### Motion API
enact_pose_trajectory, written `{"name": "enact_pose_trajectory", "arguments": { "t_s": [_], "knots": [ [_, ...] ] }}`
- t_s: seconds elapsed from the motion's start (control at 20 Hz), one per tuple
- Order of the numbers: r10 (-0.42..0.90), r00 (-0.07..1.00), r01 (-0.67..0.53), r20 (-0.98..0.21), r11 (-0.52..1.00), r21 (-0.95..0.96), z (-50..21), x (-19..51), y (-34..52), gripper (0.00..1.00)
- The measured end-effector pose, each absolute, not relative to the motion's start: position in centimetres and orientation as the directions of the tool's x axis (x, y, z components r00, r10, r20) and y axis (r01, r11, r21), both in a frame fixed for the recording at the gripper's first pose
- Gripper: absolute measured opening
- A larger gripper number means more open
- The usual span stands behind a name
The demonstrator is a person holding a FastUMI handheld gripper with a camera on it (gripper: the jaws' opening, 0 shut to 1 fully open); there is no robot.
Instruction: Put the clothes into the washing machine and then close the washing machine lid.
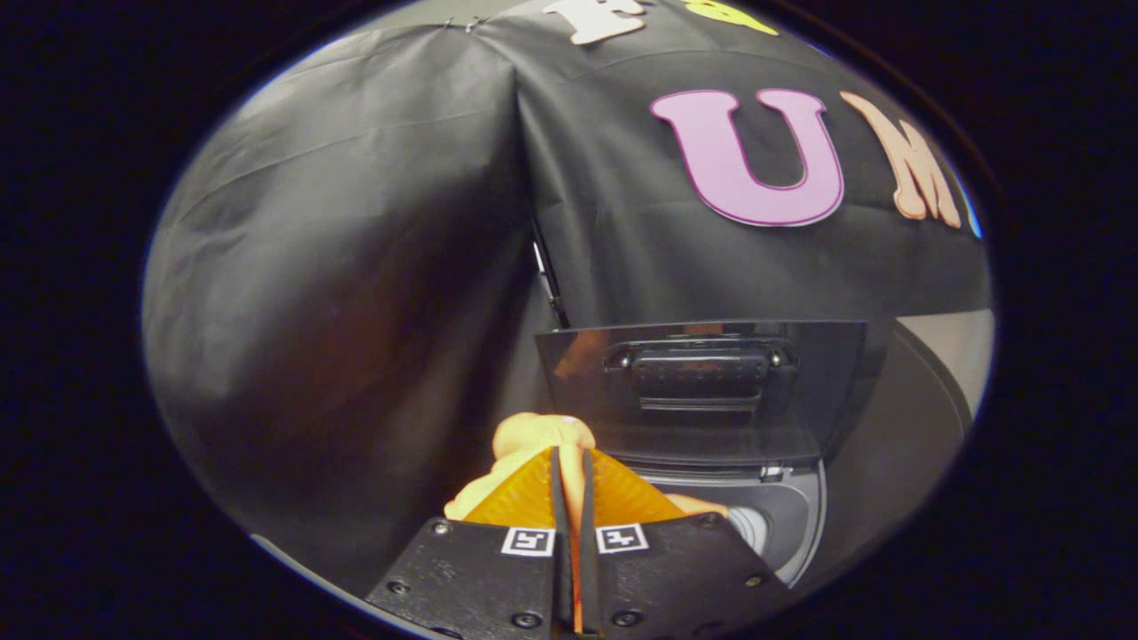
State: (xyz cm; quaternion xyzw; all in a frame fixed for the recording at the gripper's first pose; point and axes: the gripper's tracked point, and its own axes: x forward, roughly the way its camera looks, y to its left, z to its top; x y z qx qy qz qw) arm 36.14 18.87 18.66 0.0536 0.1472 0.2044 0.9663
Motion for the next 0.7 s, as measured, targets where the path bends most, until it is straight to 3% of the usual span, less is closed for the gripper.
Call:
{"name": "enact_pose_trajectory", "arguments": {
  "t_s": [0.25,0.4,0.7],
  "knots": [
    [0.305,0.908,-0.327,-0.286,0.945,-0.029,17.8,38.0,17.2,0.05],
    [0.219,0.932,-0.235,-0.289,0.972,-0.020,16.9,39.5,14.5,0.14],
    [0.144,0.962,-0.149,-0.230,0.989,-0.003,19.4,40.4,12.0,0.97]
  ]
}}
